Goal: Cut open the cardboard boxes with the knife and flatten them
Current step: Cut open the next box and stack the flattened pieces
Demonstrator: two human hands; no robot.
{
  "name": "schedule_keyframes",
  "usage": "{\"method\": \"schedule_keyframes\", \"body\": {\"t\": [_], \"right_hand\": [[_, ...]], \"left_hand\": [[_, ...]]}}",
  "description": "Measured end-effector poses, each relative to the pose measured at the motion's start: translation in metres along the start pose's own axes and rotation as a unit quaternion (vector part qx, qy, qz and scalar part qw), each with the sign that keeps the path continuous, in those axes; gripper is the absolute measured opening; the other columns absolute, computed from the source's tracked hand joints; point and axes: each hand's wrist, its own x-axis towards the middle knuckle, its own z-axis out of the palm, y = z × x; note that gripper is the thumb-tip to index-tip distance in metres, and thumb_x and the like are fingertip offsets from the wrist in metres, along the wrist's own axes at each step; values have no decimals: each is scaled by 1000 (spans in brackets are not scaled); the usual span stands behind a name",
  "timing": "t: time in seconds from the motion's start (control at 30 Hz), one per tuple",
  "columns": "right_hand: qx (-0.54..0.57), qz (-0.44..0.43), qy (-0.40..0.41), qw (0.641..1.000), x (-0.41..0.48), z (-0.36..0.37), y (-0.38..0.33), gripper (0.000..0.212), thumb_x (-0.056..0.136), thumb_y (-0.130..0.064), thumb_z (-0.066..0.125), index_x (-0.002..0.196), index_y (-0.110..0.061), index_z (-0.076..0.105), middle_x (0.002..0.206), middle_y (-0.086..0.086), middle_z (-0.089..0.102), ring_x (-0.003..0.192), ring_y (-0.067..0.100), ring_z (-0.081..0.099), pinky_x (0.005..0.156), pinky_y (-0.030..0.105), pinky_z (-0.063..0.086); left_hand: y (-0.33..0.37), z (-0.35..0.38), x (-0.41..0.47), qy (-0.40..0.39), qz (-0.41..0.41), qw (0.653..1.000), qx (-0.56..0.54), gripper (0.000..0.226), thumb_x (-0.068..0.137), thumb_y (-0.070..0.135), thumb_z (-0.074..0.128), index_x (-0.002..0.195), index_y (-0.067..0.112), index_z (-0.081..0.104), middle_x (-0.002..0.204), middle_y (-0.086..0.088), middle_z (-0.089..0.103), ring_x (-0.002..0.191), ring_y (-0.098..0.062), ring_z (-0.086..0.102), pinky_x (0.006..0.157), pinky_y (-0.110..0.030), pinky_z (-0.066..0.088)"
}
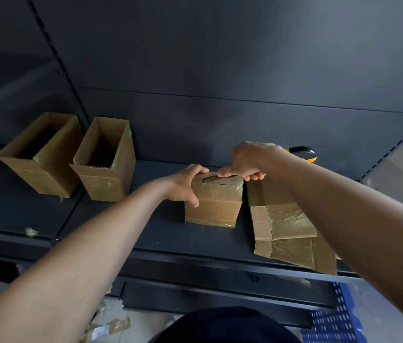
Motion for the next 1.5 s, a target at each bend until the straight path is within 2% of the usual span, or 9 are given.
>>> {"method": "schedule_keyframes", "body": {"t": [0.43, 0.53, 0.83, 0.97, 1.07, 1.13, 1.3, 1.4, 1.5], "right_hand": [[-130, 82, -46, 987, -6, -8, -13, 51, 93, -60, 43, 69, -16, 44, 72, -3, 56, 74, 18, 54, 86, 33, 37], [-44, 115, -67, 990, -6, -1, 5, 48, 91, -62, 46, 73, -18, 46, 69, -3, 60, 58, 13, 55, 83, 30, 38], [101, 168, -81, 977, -7, 7, 52, 56, 81, -68, 56, 94, -14, 53, 70, -1, 64, 58, 17, 60, 95, 37, 44], [-36, 207, -65, 975, -30, 13, 100, 49, 83, -66, 56, 76, -17, 60, 61, -5, 66, 54, 12, 59, 80, 28, 43], [91, 215, -45, 971, -32, 42, 121, 47, 86, -60, 56, 85, -13, 60, 59, 1, 63, 47, 18, 57, 62, 26, 48], [238, 201, -14, 950, -25, 57, 119, 49, 88, -57, 53, 82, -9, 60, 60, 6, 59, 44, 20, 52, 49, 23, 45], [365, 161, -18, 917, -20, 59, 101, 73, 87, -72, 39, 82, -3, 63, 57, 12, 66, 50, 25, 62, 55, 28, 53], [387, 121, -57, 913, -19, 59, 97, 61, 94, -62, 39, 89, -5, 60, 65, 14, 68, 54, 24, 63, 56, 28, 53], [392, 106, -80, 910, -16, 65, 95, 55, 98, -53, 38, 92, -3, 59, 69, 15, 67, 56, 24, 63, 57, 29, 54]], "left_hand": [[4, -4, 1, 5, 8, 999, 30, 91, 69, 11, 77, 143, 28, 28, 137, 11, 29, 116, -11, 37, 86, -27, 38], [6, -3, 3, 11, -3, 999, 41, 92, 68, 11, 77, 142, 32, 28, 140, 13, 27, 114, -10, 35, 87, -29, 41], [12, -3, 5, 12, -18, 997, 75, 92, 68, 7, 76, 142, 32, 27, 141, 11, 26, 115, -10, 34, 90, -29, 41], [18, -9, 6, 7, -33, 991, 132, 95, 69, 6, 77, 145, 29, 24, 145, 6, 24, 121, -14, 33, 93, -30, 39], [25, -5, 8, 10, -43, 967, 252, 99, 72, 10, 75, 149, 25, 16, 154, 3, 13, 142, -21, 13, 116, -39, 19], [36, 3, 9, 32, -28, 947, 317, 94, 72, 20, 74, 148, 24, 19, 151, 4, 10, 140, -24, 11, 118, -40, 9], [57, 23, 8, 127, 79, 949, 277, 52, 78, 34, 73, 121, 19, 47, 122, 3, 39, 116, -18, 35, 100, -35, 34], [56, 29, 6, 133, 78, 959, 238, 45, 81, 28, 73, 116, 17, 48, 110, 5, 42, 111, -15, 39, 94, -33, 40], [51, 32, 4, 134, 68, 965, 215, 48, 82, 24, 71, 123, 15, 46, 119, 2, 43, 115, -15, 36, 96, -35, 41]]}}
